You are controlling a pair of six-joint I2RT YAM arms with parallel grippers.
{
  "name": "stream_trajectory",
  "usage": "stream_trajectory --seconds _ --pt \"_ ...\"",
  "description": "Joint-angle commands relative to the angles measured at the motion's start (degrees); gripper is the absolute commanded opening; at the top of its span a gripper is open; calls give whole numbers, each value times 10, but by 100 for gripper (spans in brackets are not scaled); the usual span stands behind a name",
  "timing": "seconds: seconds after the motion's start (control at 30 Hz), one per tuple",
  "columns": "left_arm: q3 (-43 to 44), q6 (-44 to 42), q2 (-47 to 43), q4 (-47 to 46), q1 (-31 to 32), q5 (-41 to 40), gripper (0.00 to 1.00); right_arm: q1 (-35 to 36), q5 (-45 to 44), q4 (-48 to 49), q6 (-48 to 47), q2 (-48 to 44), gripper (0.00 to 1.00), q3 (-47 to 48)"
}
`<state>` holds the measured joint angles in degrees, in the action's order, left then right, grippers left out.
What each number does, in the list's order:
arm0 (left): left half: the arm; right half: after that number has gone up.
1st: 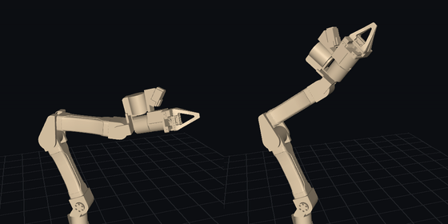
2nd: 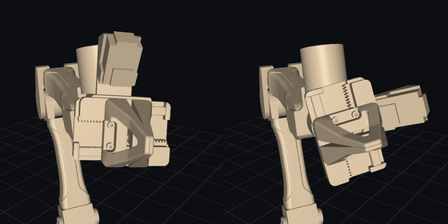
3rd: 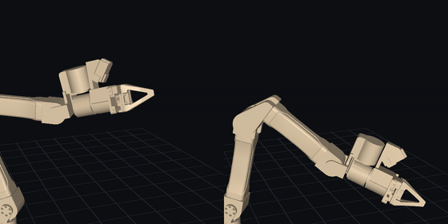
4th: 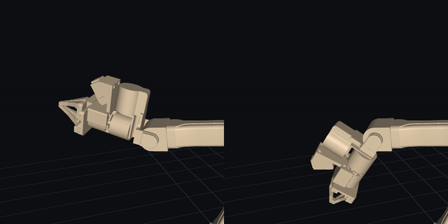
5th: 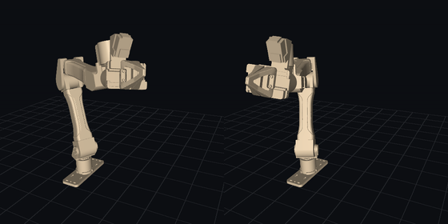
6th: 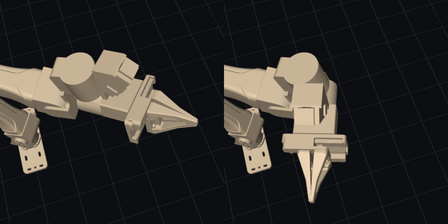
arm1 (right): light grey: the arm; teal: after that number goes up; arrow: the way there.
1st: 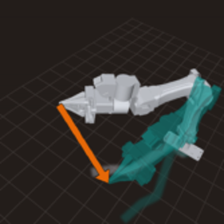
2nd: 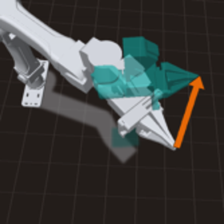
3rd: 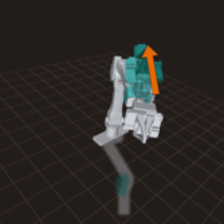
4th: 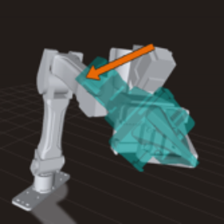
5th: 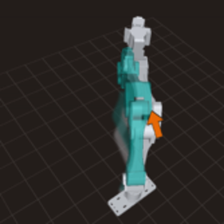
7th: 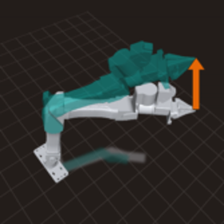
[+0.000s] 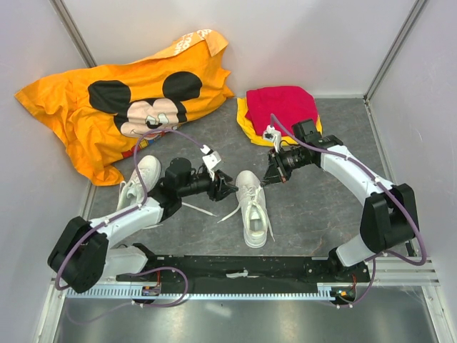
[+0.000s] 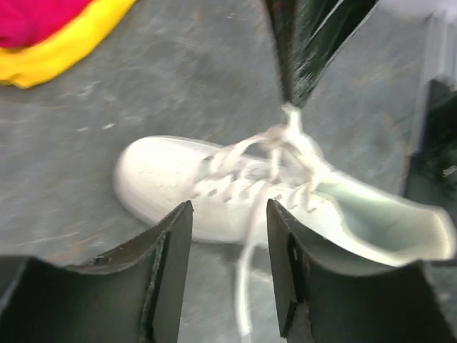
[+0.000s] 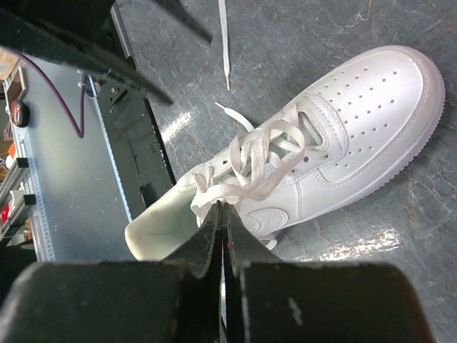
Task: Tie the shoes
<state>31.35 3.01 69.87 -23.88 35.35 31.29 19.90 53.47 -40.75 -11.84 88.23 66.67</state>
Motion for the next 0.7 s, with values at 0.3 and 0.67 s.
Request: stream_trajectory --seconds 0.3,0.67 --pt "143 -307 90 176 -20 128 52 15 -13 51 5 -38 0 -13" --pt "164 -296 185 78 -15 166 53 29 -7 78 23 -52 0 -26"
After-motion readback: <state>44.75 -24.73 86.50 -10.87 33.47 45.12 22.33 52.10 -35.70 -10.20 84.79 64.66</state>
